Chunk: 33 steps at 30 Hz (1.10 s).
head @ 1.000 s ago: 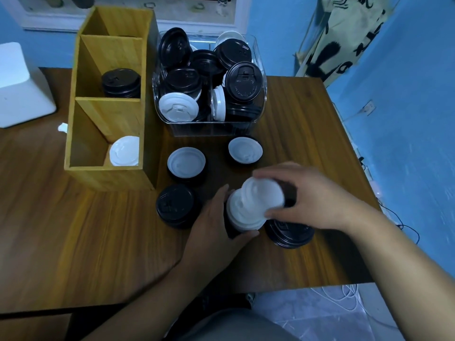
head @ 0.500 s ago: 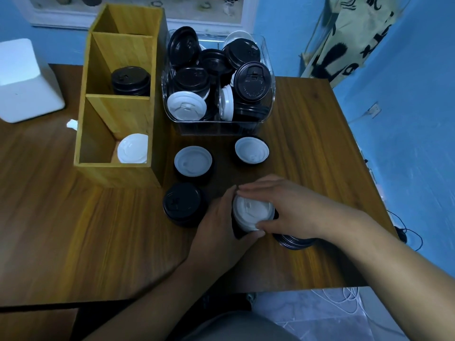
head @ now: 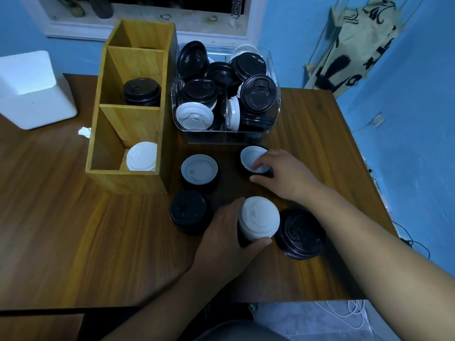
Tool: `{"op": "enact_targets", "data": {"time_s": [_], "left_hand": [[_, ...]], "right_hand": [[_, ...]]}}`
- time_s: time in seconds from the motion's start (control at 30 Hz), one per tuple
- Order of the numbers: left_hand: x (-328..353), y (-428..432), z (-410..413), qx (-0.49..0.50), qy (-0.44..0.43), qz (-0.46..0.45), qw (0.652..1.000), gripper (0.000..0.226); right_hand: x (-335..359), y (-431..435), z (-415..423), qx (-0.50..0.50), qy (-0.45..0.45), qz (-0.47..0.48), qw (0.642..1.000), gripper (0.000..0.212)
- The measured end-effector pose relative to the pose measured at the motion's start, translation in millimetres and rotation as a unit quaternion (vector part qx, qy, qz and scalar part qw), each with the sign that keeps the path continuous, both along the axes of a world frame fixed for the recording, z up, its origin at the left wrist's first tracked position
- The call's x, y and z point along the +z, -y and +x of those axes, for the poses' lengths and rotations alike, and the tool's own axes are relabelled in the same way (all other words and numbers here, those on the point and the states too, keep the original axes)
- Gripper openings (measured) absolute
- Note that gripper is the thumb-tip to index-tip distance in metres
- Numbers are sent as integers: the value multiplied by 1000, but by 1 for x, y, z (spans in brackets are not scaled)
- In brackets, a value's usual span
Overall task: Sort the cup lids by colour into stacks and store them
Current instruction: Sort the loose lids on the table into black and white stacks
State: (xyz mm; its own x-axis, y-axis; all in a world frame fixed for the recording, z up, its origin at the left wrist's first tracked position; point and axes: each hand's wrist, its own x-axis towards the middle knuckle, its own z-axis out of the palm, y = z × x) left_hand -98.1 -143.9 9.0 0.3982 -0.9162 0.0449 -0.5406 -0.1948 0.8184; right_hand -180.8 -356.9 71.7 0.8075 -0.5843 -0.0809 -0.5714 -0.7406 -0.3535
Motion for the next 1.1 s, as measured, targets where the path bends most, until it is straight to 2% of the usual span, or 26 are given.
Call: {"op": "enact_targets", "data": {"time_s": [0.13, 0.2, 0.27, 0.33, 0.43, 0.5, 0.53, 0.57, 0.63, 0.73, 0.8, 0.83, 0.87, 0.93, 1.0, 1.1], "left_hand": [[0, 1, 0, -1, -2, -2, 1000, 91], [0, 1, 1, -1, -7, -2, 1000, 91], [-1, 1, 1, -1, -8, -4, 1000, 91], [-1, 1, 1, -1, -10, -4, 1000, 90], [-2, 2, 1, 1, -8, -8, 1000, 88], [-3, 1, 1, 0, -2, -9, 1000, 90], [-3, 1, 1, -1, 1, -9, 1000, 91], [-3, 1, 1, -1, 2, -9, 1000, 91], [-3, 1, 1, -2, 3, -10, 1000, 90], [-3, 2, 2, -5, 5, -7, 1000, 88], [-3, 2, 2, -8, 6, -4, 1000, 88], [-4, 2, 2, -8, 6, -3, 1000, 88], [-4, 2, 2, -8, 7, -2, 1000, 88], [-3, 2, 2, -9, 11, -4, 1000, 88], [-2, 3, 1, -10, 11, -8, 1000, 85], [0, 2, 1, -9, 11, -11, 1000, 84]], "right_hand": [[-3, 0, 1, -9, 24, -13, 1000, 9], [4, -2, -6, -41, 89, 31, 995, 6], [9, -2, -18, -118, 177, 107, 971, 8], [13, -3, -35, -224, 256, 224, 913, 13], [14, -4, -65, -334, 319, 417, 783, 18], [11, -3, -84, -386, 339, 484, 708, 19], [10, -4, -90, -410, 336, 495, 689, 19], [8, -4, -96, -428, 319, 495, 686, 18], [6, -6, -105, -444, 260, 468, 718, 16], [11, -7, -113, -419, 135, 368, 819, 19], [19, -3, -114, -353, 39, 227, 907, 16], [24, -1, -112, -300, 14, 152, 942, 13], [27, 2, -108, -238, -1, 97, 966, 19], [30, 9, -99, -120, -28, 73, 990, 58], [26, 15, -87, -48, -72, 95, 992, 85], [18, 21, -76, -8, -114, 102, 988, 90]]}}
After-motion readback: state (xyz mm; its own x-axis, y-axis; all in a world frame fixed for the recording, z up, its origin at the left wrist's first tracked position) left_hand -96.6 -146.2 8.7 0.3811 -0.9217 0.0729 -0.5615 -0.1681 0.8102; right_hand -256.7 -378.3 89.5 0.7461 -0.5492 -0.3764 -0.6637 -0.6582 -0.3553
